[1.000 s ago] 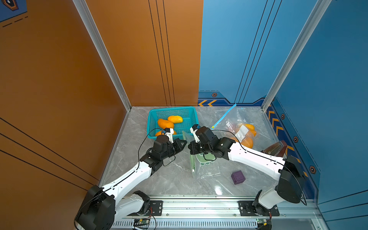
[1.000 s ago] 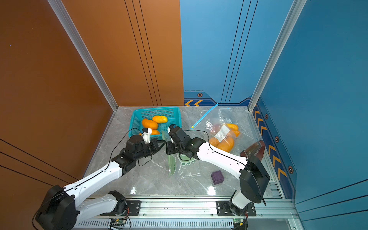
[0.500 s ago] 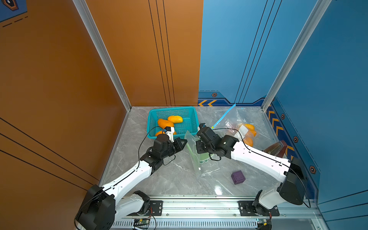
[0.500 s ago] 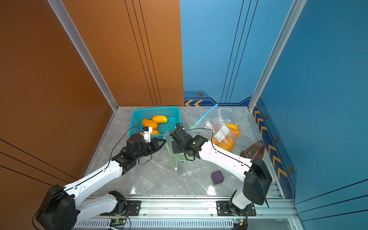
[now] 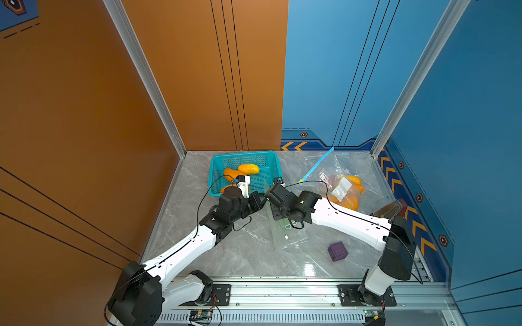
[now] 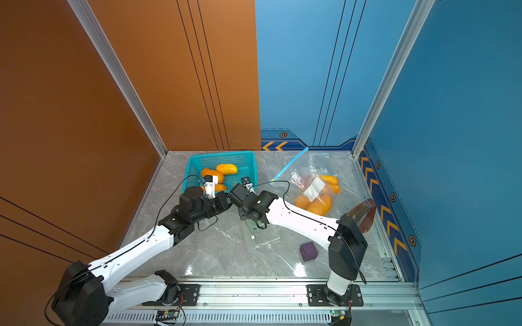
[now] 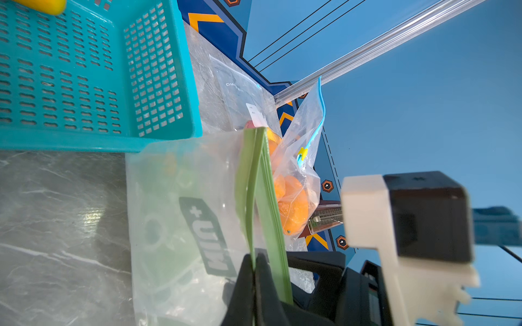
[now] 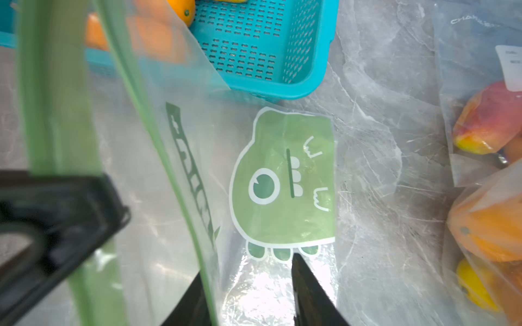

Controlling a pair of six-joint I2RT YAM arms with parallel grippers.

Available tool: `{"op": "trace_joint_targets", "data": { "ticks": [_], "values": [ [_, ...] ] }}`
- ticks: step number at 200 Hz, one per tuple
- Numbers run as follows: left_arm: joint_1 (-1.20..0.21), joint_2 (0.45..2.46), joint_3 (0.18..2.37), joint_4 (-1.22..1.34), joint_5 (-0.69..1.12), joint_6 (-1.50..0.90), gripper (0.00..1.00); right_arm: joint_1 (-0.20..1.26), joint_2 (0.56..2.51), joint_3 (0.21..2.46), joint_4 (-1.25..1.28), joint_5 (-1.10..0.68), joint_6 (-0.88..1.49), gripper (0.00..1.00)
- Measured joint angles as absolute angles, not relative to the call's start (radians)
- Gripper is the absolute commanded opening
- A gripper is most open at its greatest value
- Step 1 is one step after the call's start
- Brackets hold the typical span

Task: Place the mango in a zip-top bag and seal the zipper
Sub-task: Open the zipper of the food storage bag at the center of the board.

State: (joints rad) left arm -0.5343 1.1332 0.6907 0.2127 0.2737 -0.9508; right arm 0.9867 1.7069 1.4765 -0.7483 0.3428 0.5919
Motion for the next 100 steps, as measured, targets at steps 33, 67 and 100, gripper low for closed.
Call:
{"op": "trace_joint_targets", "data": {
  "ticks": [33, 67, 100],
  "values": [
    [-0.523, 1.109, 0.691, 0.213, 0.274, -0.962, 0.00, 0.978, 1.707, 1.477, -0.800, 0.396, 0.593, 0.28],
    [-0.495, 1.094, 0.721, 0.132, 0.274, -0.939, 0.00, 0.940, 1.650, 1.480, -0.878, 0.481, 0.555, 0.03],
    [-0.491, 1.103, 0.822, -0.007, 0.273, -0.856, 0.00, 0.905, 1.538, 1.562, -0.967, 0.546, 0.515, 0.00]
  ]
}}
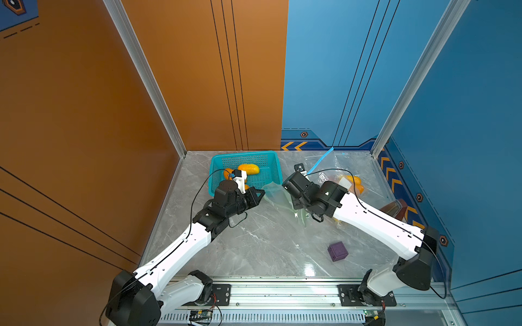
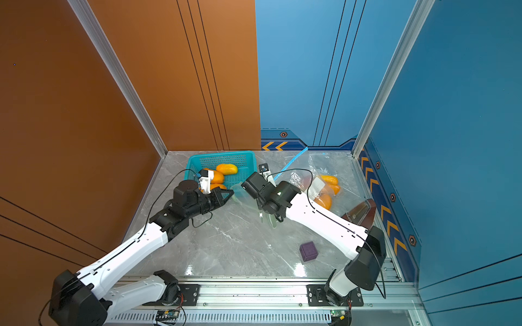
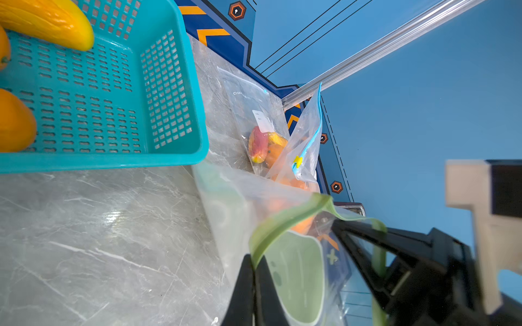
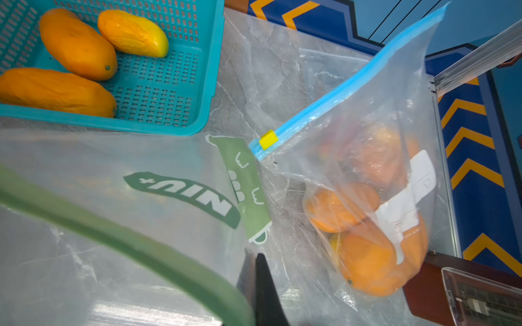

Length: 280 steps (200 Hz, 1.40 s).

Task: Place the mango in a zip-top bag and seal the zipper
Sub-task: Open the zipper of the food storage bag at the center of the board, then pick up the mango from the basket.

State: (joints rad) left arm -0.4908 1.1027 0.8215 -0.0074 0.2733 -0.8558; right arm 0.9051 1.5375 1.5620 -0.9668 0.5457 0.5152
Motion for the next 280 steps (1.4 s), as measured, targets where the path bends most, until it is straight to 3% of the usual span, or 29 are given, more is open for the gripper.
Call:
{"op": "trace_joint_targets", "data": {
  "ticks": [69, 86, 111, 146, 209, 247, 256, 280],
  "values": [
    [-0.495, 1.234, 0.941, -0.111, 0.288, -0.709, 0.00, 0.902, 1.480, 1.598, -1.011, 0.538, 0.497, 0.00],
    [-0.496, 1.244, 0.959, -0.146, 0.272, -0.679, 0.17, 0.901, 1.499, 1.599, -1.014, 0.534, 0.497, 0.00],
    [-0.495, 1.265, 1.015, -0.184, 0.240, -0.625, 0.54, 0.895, 1.563, 1.626, -1.023, 0.535, 0.502, 0.00],
    [-0.470, 1.269, 1.069, -0.189, 0.198, -0.584, 0.72, 0.880, 1.683, 1.699, -1.030, 0.534, 0.529, 0.00],
    [-0.333, 1.314, 1.113, -0.236, -0.014, -0.564, 0.80, 0.876, 1.763, 1.781, -1.033, 0.515, 0.550, 0.00],
    [-0.276, 1.539, 1.266, -0.303, -0.129, -0.566, 0.85, 0.876, 1.764, 1.802, -1.033, 0.501, 0.555, 0.00],
    [-0.268, 1.599, 1.302, -0.313, -0.148, -0.565, 0.92, 0.875, 1.764, 1.802, -1.033, 0.500, 0.558, 0.00],
    [-0.246, 1.730, 1.393, -0.351, -0.169, -0.576, 0.93, 0.875, 1.764, 1.802, -1.033, 0.497, 0.559, 0.00]
  ]
}}
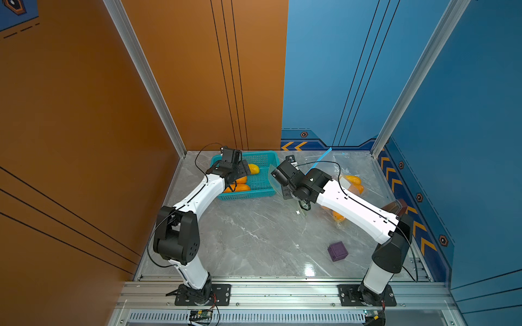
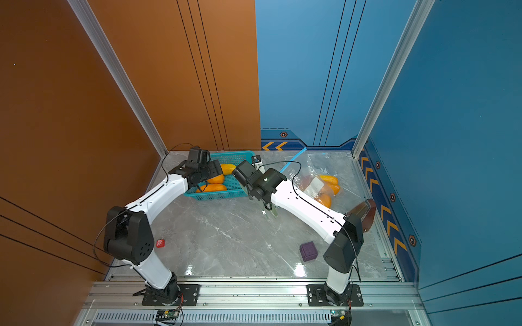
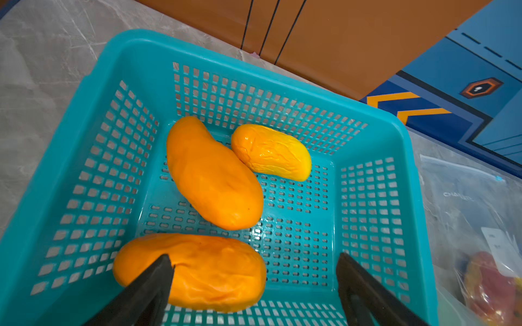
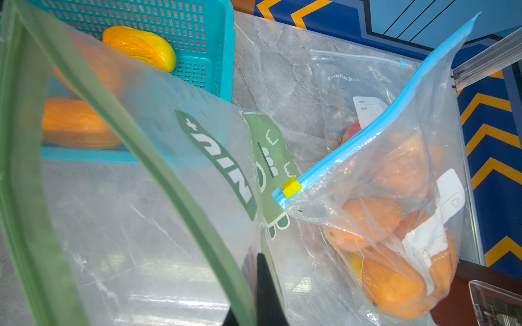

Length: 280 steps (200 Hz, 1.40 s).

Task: Place the mango in a zip-top bag and seal the zipper
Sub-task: Pick up the mango from the basket.

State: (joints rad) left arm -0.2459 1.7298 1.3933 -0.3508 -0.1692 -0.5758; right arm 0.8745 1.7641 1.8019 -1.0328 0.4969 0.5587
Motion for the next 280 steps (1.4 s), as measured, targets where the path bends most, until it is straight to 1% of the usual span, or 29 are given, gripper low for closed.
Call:
{"op": "trace_joint_targets", "data": {
  "ticks": [46, 98, 116, 147, 198, 214, 216, 218, 239, 259, 280],
  "values": [
    [-0.174, 1.913, 1.527, -0.372, -0.176, -0.696, 0.92, 0.875, 1.766, 1.802, -1.033, 0.489, 0.567, 0.00],
    [-0.125, 2.076, 1.623, -0.382, -0.149, -0.849, 0.93, 0.875, 1.768, 1.802, -1.033, 0.470, 0.577, 0.00],
    [-0.123, 2.105, 1.637, -0.387, -0.144, -0.885, 0.95, 0.875, 1.768, 1.802, -1.033, 0.471, 0.578, 0.00],
    [-0.123, 2.125, 1.644, -0.389, -0.141, -0.931, 0.95, 0.875, 1.768, 1.802, -1.033, 0.471, 0.584, 0.00],
    [-0.137, 2.164, 1.666, -0.389, -0.129, -0.961, 0.88, 0.875, 1.768, 1.802, -1.032, 0.471, 0.585, 0.00],
    [-0.145, 2.184, 1.672, -0.389, -0.124, -0.966, 0.87, 0.875, 1.768, 1.802, -1.032, 0.471, 0.585, 0.00],
    [-0.145, 2.186, 1.673, -0.389, -0.123, -0.966, 0.84, 0.875, 1.768, 1.802, -1.032, 0.471, 0.585, 0.00],
    [-0.145, 2.189, 1.674, -0.389, -0.123, -0.966, 0.83, 0.875, 1.768, 1.802, -1.032, 0.471, 0.585, 0.00],
    [-0.146, 2.201, 1.682, -0.389, -0.118, -0.979, 0.76, 0.875, 1.768, 1.802, -1.031, 0.471, 0.585, 0.00],
    [-0.146, 2.201, 1.683, -0.389, -0.114, -0.988, 0.66, 0.875, 1.768, 1.800, -1.028, 0.471, 0.587, 0.00],
    [-0.146, 2.201, 1.683, -0.389, -0.112, -0.992, 0.50, 0.875, 1.768, 1.786, -1.025, 0.471, 0.593, 0.00]
  ]
}}
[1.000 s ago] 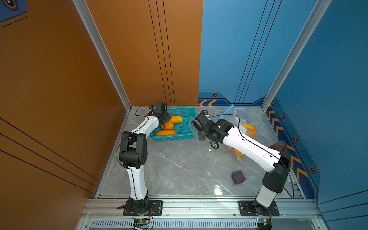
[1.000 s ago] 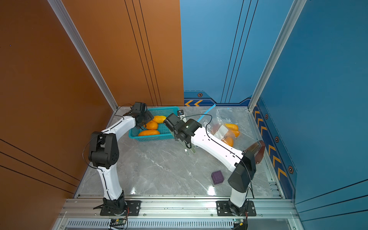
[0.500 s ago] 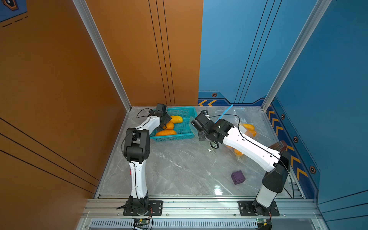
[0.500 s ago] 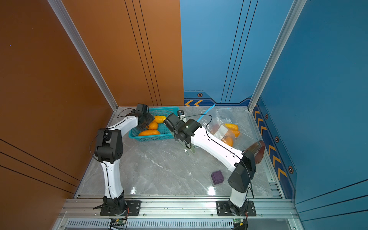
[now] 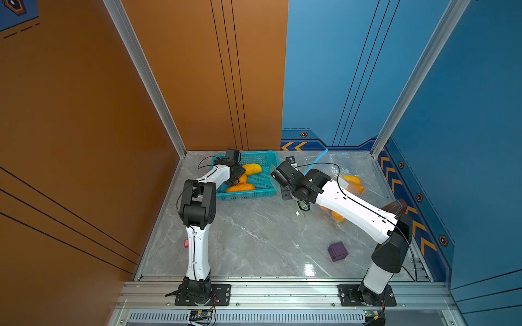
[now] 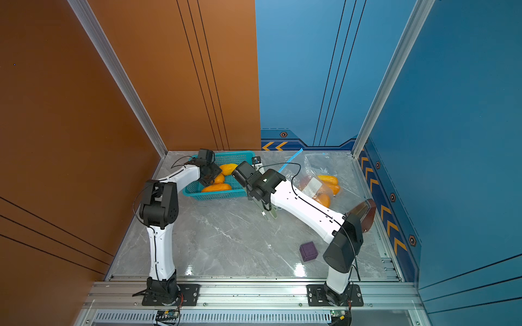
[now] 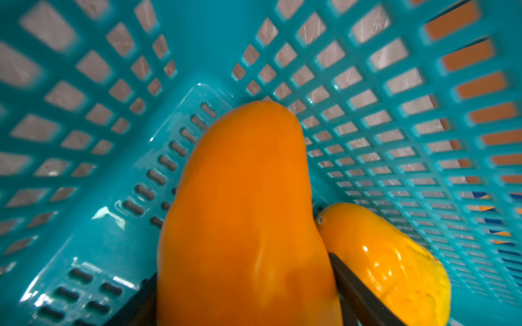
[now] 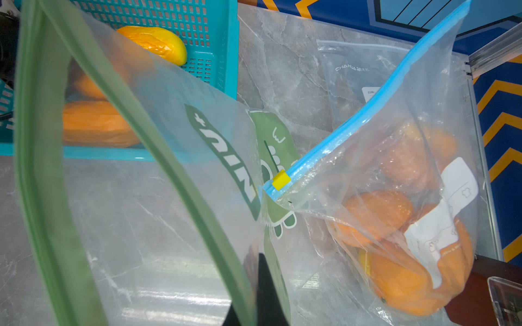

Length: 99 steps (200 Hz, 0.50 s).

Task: Place the mango in a zip-top bag and seal the zipper
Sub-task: Pick up the mango from the basket.

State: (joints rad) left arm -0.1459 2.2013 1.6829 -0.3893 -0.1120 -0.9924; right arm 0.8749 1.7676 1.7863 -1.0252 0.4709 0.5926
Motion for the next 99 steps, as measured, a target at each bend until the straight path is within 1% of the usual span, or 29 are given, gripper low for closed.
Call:
{"op": "trace_joint_targets", "data": {
  "ticks": [13, 21, 35, 53, 72, 99],
  "values": [
    [-0.146, 2.201, 1.683, -0.389, -0.112, -0.992, 0.41, 0.875, 1.768, 1.779, -1.025, 0.471, 0.593, 0.00],
    [-0.146, 2.201, 1.683, -0.389, -0.112, -0.992, 0.33, 0.875, 1.768, 1.778, -1.025, 0.471, 0.593, 0.00],
    [-0.146, 2.194, 1.683, -0.391, -0.114, -0.990, 0.24, 0.875, 1.768, 1.776, -1.024, 0.471, 0.593, 0.00],
    [-0.148, 2.164, 1.683, -0.398, -0.124, -0.973, 0.15, 0.875, 1.768, 1.775, -1.021, 0.471, 0.594, 0.00],
    [-0.155, 2.099, 1.683, -0.404, -0.131, -0.945, 0.10, 0.872, 1.768, 1.774, -1.020, 0.471, 0.596, 0.00],
    [-0.185, 1.965, 1.683, -0.404, -0.136, -0.883, 0.09, 0.865, 1.767, 1.766, -1.018, 0.471, 0.601, 0.00]
  ]
}}
